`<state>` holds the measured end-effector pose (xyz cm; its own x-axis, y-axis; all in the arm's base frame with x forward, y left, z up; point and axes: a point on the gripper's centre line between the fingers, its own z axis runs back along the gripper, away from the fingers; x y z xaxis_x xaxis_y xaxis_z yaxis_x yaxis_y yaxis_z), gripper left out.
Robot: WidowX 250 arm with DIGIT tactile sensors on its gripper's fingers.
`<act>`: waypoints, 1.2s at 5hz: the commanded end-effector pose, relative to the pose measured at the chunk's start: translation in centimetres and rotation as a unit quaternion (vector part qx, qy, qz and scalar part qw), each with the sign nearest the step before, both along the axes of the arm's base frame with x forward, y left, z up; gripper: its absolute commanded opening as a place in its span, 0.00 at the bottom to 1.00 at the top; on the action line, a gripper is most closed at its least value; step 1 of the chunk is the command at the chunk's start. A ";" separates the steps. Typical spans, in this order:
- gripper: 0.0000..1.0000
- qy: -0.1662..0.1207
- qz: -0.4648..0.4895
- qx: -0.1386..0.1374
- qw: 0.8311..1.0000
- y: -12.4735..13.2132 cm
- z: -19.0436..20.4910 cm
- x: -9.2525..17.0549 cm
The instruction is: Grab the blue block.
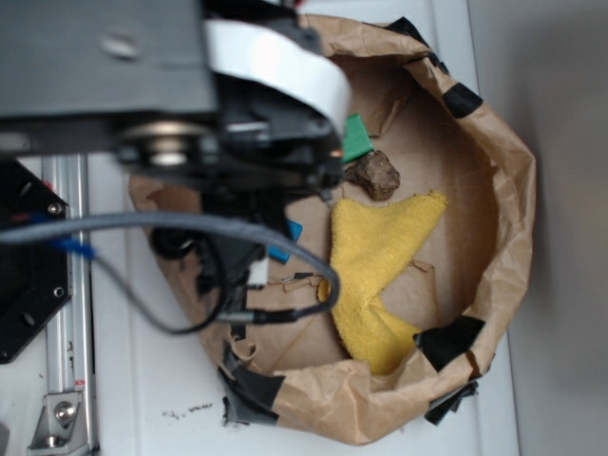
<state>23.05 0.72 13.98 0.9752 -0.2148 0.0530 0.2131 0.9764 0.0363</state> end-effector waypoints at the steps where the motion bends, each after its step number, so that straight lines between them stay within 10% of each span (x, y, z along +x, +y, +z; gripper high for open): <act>1: 1.00 -0.045 -0.025 -0.016 0.999 3.4 -5.5 -0.5; 6: 1.00 0.008 -0.138 -0.017 0.990 -5.5 -10.1 -2.6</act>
